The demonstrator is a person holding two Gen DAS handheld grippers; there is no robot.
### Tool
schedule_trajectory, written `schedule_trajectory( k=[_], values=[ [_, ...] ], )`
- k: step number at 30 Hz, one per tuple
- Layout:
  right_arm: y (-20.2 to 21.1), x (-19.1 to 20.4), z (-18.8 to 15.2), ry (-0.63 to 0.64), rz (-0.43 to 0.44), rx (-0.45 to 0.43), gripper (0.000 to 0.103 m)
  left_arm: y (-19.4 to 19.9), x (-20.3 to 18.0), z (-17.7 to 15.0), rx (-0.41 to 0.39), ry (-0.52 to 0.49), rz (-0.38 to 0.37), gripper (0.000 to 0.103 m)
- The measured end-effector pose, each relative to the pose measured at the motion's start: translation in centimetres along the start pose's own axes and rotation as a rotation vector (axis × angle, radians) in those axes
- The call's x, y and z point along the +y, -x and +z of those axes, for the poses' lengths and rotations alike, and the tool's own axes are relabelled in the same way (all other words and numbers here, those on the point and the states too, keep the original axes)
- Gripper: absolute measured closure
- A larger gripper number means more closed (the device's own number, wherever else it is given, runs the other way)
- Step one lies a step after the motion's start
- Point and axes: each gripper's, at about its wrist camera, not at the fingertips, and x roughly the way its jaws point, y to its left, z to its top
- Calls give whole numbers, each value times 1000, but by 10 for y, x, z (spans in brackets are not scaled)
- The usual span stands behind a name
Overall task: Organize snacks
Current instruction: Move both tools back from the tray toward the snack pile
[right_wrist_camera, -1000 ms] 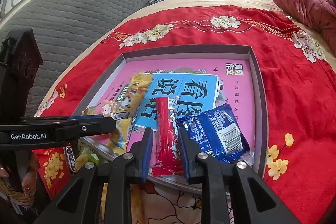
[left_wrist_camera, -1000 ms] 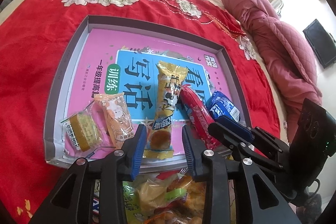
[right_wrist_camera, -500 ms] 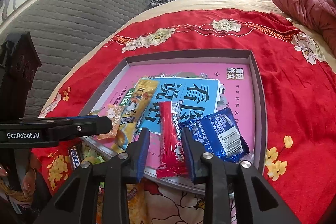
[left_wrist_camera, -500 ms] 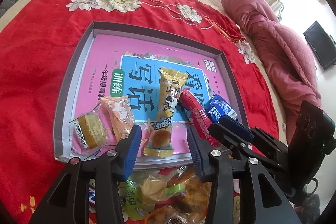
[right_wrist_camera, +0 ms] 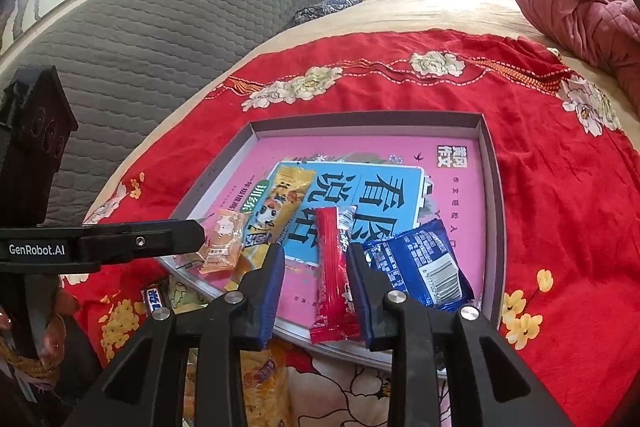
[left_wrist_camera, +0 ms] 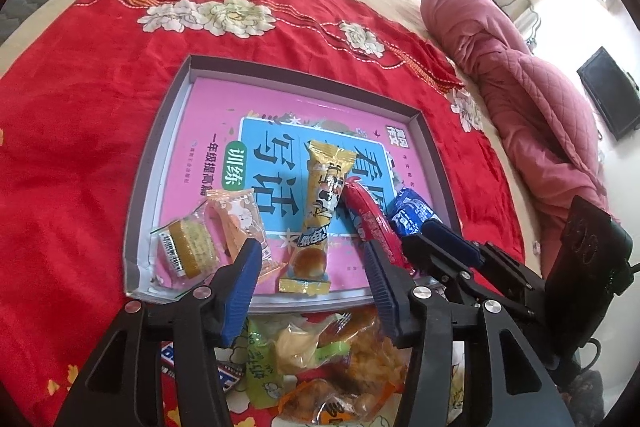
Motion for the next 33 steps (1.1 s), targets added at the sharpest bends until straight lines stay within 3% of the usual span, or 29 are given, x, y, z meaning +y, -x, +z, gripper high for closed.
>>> schedule_trajectory(
  k=[3, 33],
  values=[
    [3, 1, 2, 3, 11, -9, 61, 5, 1, -1, -5, 2, -1, 48],
    [21, 15, -14, 57, 18, 4, 60, 37, 18, -16, -5, 10, 26, 47]
  ],
)
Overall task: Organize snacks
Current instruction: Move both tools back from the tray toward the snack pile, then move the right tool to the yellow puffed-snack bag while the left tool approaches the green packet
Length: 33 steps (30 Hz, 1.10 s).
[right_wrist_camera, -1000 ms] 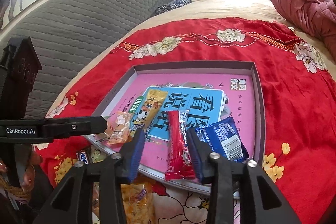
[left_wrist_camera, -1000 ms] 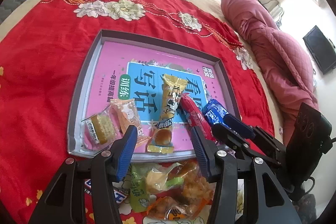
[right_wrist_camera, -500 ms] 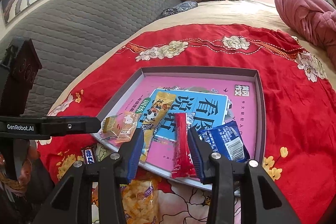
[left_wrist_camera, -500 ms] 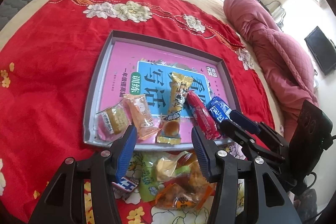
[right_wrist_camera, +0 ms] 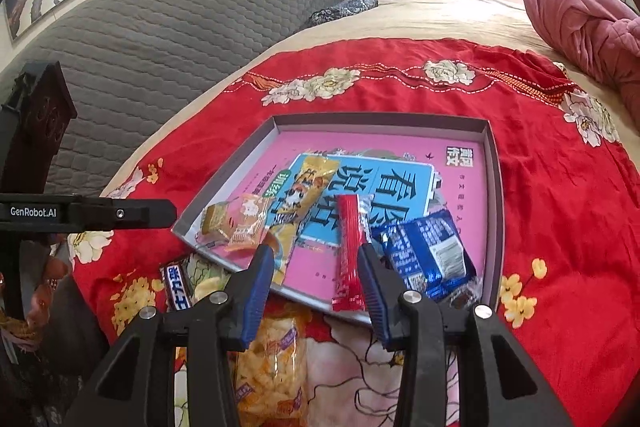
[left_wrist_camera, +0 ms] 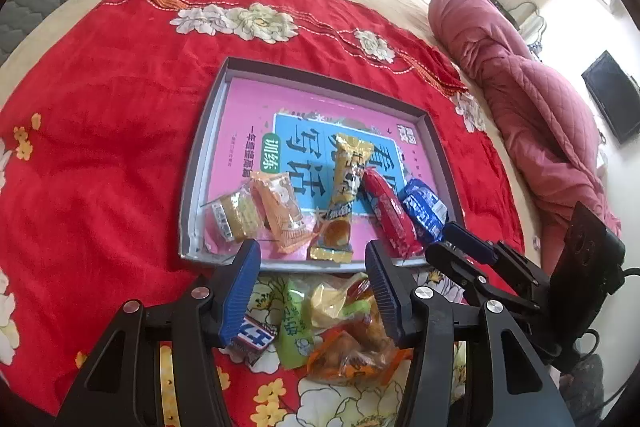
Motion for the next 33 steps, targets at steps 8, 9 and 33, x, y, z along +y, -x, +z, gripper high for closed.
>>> schedule_trajectory(
  k=[8, 9, 33],
  values=[
    [1, 1, -15, 4, -15, 51, 55, -4, 1, -10, 29, -13, 4, 46],
    [1, 1, -16, 3, -19, 55, 54, -5, 2, -11, 30, -14, 5, 46],
    [-2, 12, -50, 31, -76, 184, 44, -27, 10, -29, 122, -10, -14, 40]
  ],
)
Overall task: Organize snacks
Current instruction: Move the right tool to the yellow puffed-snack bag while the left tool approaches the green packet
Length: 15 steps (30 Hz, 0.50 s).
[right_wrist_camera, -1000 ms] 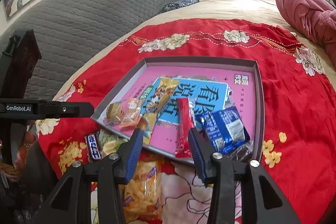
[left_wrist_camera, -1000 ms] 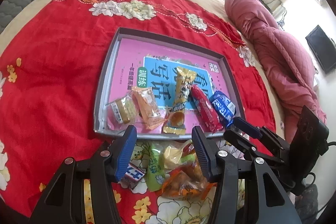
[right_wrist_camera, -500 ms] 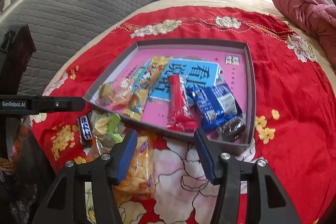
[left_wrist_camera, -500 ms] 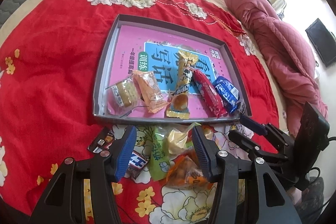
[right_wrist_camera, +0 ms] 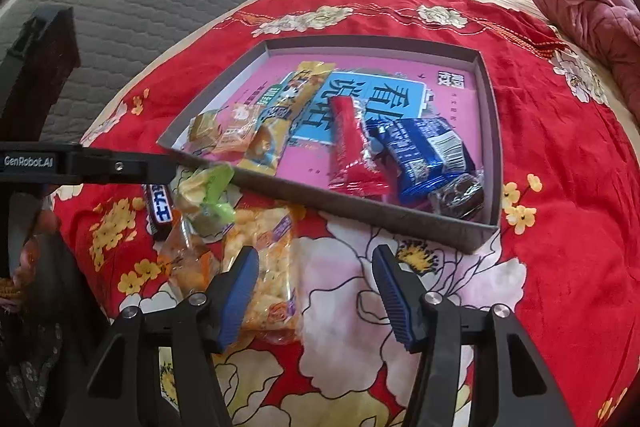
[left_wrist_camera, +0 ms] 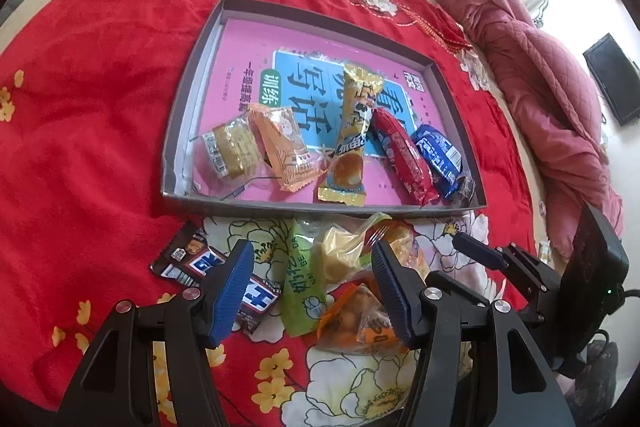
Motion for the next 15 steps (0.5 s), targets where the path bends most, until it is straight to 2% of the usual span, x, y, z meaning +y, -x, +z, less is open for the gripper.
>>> schedule_trajectory(
  k=[4, 15],
  values=[
    [-1, 5, -3, 16, 10, 11, 40, -4, 0, -1, 9, 2, 1, 40],
    [-8, 19, -6, 53, 23, 34, 39, -14, 2, -3, 35, 9, -2, 40]
  ],
)
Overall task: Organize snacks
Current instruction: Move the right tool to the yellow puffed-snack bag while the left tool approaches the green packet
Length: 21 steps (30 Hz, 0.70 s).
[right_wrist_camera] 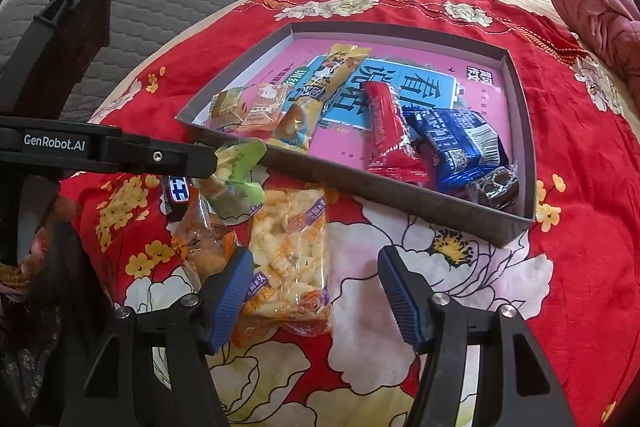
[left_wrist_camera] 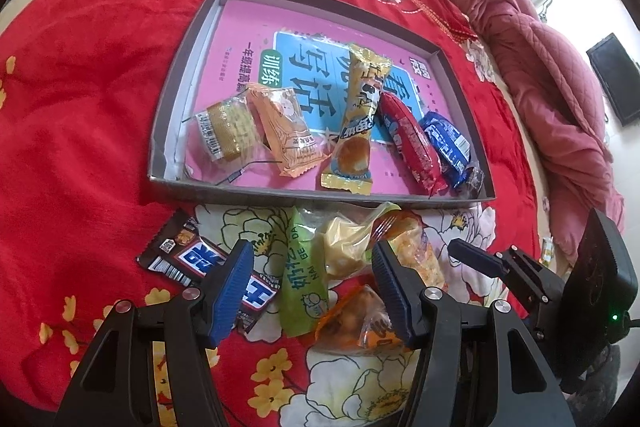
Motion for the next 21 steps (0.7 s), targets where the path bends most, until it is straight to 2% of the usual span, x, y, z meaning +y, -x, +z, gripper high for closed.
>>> schedule_trajectory(
  k=[15, 21],
  values=[
    [-14, 5, 1, -2, 34, 24, 38, -15, 0, 3, 32, 4, -2, 40],
    [-24, 7, 2, 13, 17, 38, 38, -22, -3, 2, 44, -8, -1, 40]
  ],
)
